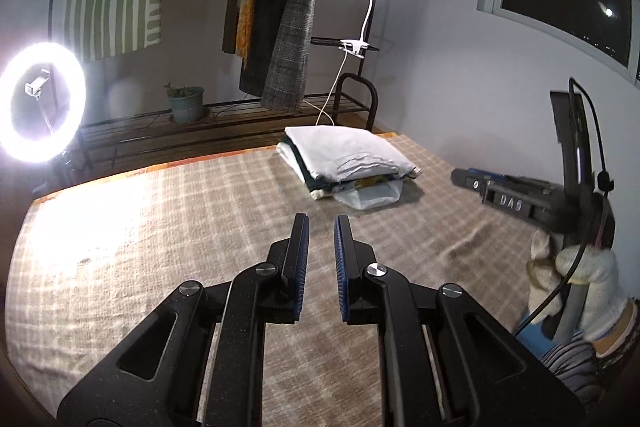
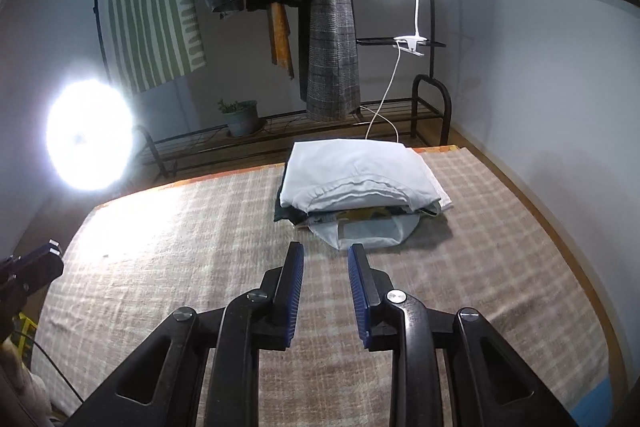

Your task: Fold small clothes

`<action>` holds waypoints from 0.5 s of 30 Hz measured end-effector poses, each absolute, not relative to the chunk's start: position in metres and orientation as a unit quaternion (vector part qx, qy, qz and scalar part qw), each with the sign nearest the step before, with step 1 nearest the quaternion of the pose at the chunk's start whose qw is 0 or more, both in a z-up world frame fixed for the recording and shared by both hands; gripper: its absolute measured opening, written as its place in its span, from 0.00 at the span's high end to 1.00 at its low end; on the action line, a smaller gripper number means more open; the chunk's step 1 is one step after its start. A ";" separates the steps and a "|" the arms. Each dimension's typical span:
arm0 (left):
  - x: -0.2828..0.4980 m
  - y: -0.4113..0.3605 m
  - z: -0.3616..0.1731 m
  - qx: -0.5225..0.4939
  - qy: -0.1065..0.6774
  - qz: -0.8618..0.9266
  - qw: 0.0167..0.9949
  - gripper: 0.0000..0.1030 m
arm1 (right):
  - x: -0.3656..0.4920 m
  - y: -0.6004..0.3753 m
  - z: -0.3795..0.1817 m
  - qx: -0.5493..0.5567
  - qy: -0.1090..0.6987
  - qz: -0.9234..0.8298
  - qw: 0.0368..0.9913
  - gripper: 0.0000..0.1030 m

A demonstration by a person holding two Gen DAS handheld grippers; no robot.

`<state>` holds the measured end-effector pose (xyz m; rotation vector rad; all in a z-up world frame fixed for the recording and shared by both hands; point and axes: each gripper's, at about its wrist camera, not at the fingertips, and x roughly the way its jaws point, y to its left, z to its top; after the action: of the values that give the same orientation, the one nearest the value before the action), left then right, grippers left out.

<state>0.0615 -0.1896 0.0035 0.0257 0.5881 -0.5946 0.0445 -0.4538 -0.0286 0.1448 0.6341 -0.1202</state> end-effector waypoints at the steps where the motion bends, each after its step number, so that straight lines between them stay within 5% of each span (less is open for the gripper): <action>1: 0.061 -0.188 0.001 0.012 0.285 -0.288 0.914 0.84 | 0.045 -0.454 -0.030 0.074 0.311 -0.061 0.946 0.75; 4: 0.060 -0.185 -0.009 0.006 0.283 -0.288 0.915 0.57 | 0.046 -0.457 -0.032 0.082 0.305 -0.066 0.947 0.71; 8: 0.058 -0.191 -0.019 0.038 0.283 -0.288 0.914 0.40 | 0.049 -0.457 -0.041 0.071 0.306 -0.081 0.946 0.68; 11: 0.056 -0.188 -0.022 0.034 0.280 -0.288 0.915 0.24 | 0.054 -0.456 -0.050 0.069 0.315 -0.087 0.943 0.51; 15: 0.058 -0.184 -0.021 0.031 0.281 -0.279 0.918 0.17 | 0.059 -0.458 -0.054 0.071 0.314 -0.090 0.943 0.23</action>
<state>0.0578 -0.1843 -0.0210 0.0640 0.5786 -0.5737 0.0590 -0.4579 -0.0540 0.1447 0.6395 -0.1843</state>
